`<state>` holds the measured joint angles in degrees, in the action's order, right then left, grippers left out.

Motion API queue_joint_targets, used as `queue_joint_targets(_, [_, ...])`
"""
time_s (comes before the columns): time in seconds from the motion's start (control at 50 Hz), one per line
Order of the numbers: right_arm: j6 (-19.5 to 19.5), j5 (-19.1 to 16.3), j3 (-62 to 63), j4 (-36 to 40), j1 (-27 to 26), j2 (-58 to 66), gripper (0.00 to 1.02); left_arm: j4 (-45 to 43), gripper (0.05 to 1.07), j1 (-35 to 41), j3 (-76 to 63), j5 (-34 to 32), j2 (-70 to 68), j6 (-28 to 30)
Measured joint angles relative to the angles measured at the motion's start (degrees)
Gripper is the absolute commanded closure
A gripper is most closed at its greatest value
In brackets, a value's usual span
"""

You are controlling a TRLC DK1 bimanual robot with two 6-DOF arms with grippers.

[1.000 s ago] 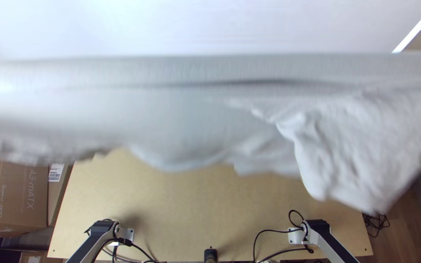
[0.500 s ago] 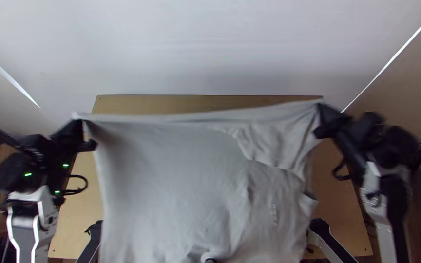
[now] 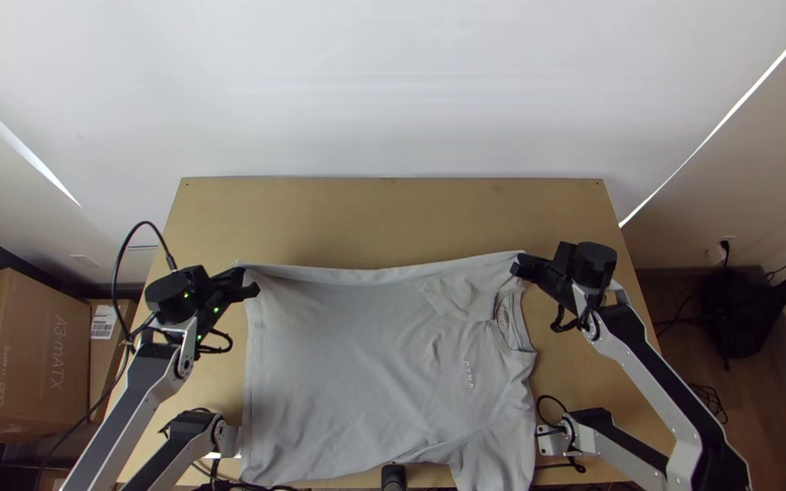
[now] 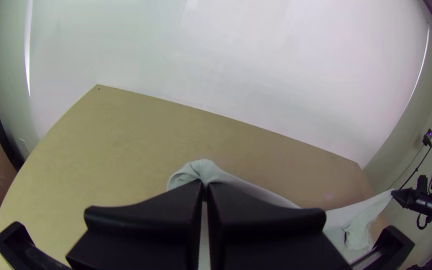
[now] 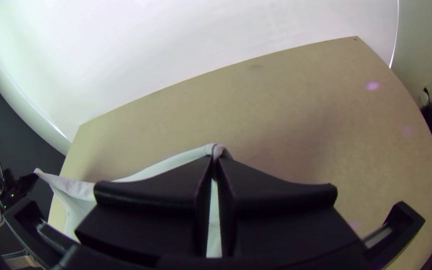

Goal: Fold the t-shirt

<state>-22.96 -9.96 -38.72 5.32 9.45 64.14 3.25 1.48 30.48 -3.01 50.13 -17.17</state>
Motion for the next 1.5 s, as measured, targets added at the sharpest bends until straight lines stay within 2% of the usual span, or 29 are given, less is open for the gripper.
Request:
queue_joint_targets(0.28, [0.0,-1.1,-3.6,-7.0,-4.1,16.9,1.0,-10.3,1.05,-0.1,4.3,0.0,19.8,1.2])
queue_joint_targets(0.5, [0.5,-1.4,-12.9,-7.9,-6.2,28.2,1.0,-12.8,1.05,-1.2,13.6,-1.9,32.7,1.7])
queue_joint_targets(0.84, [0.7,-1.4,-28.8,-7.6,-6.6,43.8,1.0,-13.2,1.05,-2.0,29.3,-3.0,50.4,2.9])
queue_joint_targets(1.14, [0.7,-1.4,-46.5,-1.0,-7.2,56.0,1.0,-10.9,1.05,-2.5,45.5,-3.7,63.9,3.3])
queue_joint_targets(1.36, [0.7,-1.4,-60.9,8.1,-7.2,64.0,1.0,-6.6,1.05,-2.8,53.7,-3.9,70.1,3.3])
queue_joint_targets(1.5, [0.6,-1.4,-70.8,15.6,-7.2,69.0,1.0,-0.1,1.05,-3.1,58.7,-4.8,72.1,3.3])
